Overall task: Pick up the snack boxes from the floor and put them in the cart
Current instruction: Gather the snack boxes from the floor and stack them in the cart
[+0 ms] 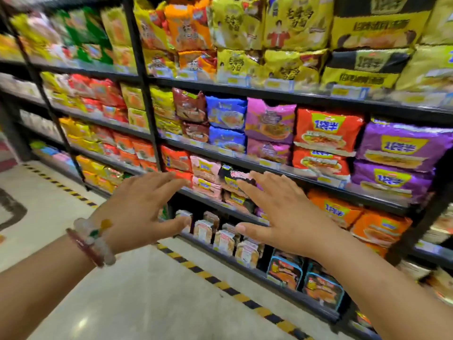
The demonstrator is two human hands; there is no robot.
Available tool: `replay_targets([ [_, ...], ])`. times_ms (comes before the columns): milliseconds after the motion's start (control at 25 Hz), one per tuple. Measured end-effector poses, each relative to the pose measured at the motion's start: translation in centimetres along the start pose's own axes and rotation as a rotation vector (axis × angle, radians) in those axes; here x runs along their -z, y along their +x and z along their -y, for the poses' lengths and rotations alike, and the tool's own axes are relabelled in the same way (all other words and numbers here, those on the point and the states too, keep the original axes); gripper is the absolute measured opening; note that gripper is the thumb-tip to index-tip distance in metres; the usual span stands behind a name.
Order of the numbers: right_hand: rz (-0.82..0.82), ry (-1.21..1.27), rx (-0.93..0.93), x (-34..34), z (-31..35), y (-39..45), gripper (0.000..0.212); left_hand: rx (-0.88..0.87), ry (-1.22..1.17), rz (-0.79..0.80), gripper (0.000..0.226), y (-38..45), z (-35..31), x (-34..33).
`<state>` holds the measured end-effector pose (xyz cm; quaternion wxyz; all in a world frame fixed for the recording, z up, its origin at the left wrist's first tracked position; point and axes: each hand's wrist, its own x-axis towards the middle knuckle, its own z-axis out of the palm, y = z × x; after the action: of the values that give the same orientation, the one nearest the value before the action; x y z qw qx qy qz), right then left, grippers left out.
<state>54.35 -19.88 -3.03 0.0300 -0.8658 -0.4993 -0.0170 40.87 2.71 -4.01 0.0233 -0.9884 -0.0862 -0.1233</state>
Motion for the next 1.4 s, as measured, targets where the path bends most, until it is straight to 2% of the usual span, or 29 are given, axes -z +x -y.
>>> replay_targets([
  [80,-0.003,0.008,0.098,-0.2,-0.3,3.9,0.097,0.095,0.016,-0.033,0.112,0.1,2.5,-0.4],
  [240,0.022,-0.012,0.317,-1.0,0.2,11.2,0.103,0.264,0.095,-0.046,0.091,-1.0,6.6,-1.2],
  [480,0.076,0.023,0.601,-2.5,6.3,19.1,0.083,0.584,0.173,-0.061,0.089,-7.7,10.9,-1.2],
  [800,0.099,0.045,0.939,-5.3,22.1,25.4,0.084,0.917,0.314,-0.019,0.074,-21.6,16.8,0.9],
  [1000,0.078,0.071,1.017,-7.1,34.4,27.9,0.103,1.079,0.321,0.015,0.093,-30.2,23.2,3.0],
  [1160,0.082,0.098,1.063,-8.5,43.5,29.5,0.108,1.18,0.284,0.065,0.108,-36.4,28.5,5.0],
  [1320,0.098,0.104,1.116,-10.3,51.4,31.0,0.107,1.252,0.271,0.17,0.115,-41.5,33.0,5.9],
  [1400,0.116,0.104,1.14,-10.8,54.9,32.1,0.108,1.261,0.282,0.131,0.111,-43.5,35.1,5.9],
])
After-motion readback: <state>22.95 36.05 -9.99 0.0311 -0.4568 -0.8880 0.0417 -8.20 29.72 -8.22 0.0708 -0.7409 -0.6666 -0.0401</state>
